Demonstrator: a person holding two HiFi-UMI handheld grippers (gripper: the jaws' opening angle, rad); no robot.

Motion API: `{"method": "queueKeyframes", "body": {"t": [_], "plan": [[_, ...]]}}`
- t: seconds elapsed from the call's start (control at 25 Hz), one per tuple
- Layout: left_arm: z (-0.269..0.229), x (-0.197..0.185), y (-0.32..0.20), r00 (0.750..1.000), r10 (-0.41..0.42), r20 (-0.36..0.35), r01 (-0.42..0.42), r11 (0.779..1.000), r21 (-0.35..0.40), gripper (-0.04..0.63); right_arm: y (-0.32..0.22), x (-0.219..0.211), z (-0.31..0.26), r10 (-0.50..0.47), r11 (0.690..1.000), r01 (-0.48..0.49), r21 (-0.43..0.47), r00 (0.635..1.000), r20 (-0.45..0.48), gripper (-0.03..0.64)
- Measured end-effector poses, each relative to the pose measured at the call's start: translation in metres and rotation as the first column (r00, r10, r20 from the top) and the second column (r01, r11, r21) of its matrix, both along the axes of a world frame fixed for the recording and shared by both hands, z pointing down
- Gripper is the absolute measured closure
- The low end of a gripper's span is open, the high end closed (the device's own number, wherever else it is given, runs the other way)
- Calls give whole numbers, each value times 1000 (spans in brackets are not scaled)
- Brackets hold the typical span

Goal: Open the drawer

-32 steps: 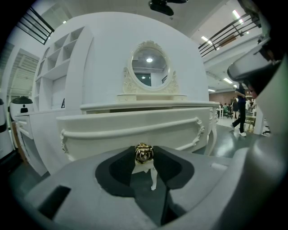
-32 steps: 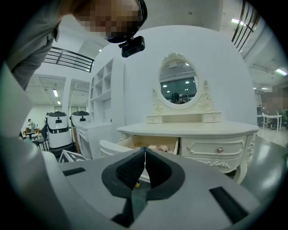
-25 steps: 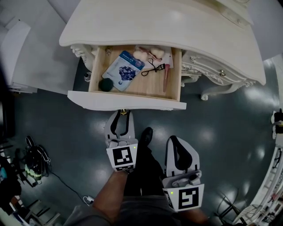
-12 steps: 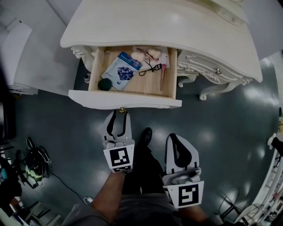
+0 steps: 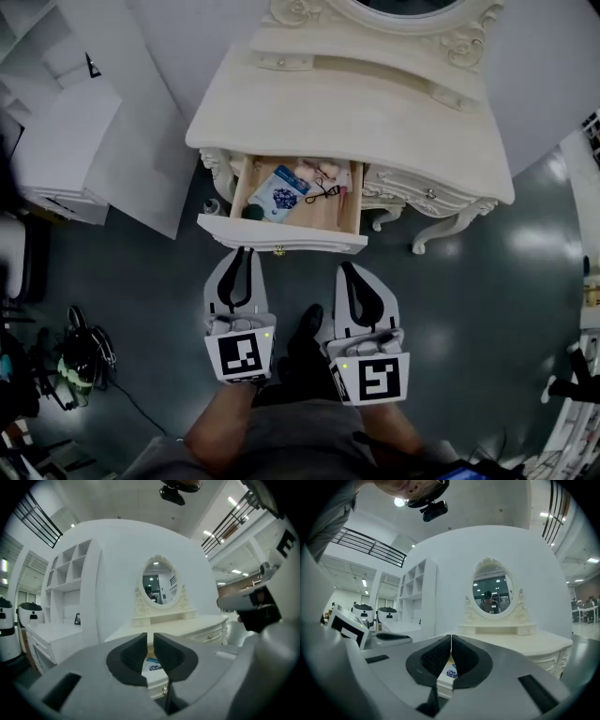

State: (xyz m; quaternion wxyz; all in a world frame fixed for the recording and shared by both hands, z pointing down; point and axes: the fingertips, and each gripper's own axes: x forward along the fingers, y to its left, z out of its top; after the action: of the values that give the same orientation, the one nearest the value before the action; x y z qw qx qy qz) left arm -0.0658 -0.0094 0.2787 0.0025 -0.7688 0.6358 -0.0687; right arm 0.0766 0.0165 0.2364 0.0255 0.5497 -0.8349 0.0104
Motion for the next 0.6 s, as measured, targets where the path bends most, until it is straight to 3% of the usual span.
{"method": "queueKeyframes", "body": {"t": [0.12,0.28,0.6], "plan": [[-52,-5,23,1000,6,15,-7,998,67,565,12,-13,-28,-13,1000,13,26,1000,5,601],[-99,-3,53,999,23,45,-27,996,89,580,25,-23,-66,-37,996,37,77,999,-6,603],[-140,-12,85,999,8,42,-14,987,157,580,56,-40,-96,-80,988,83,133,996,-27,603]]}}
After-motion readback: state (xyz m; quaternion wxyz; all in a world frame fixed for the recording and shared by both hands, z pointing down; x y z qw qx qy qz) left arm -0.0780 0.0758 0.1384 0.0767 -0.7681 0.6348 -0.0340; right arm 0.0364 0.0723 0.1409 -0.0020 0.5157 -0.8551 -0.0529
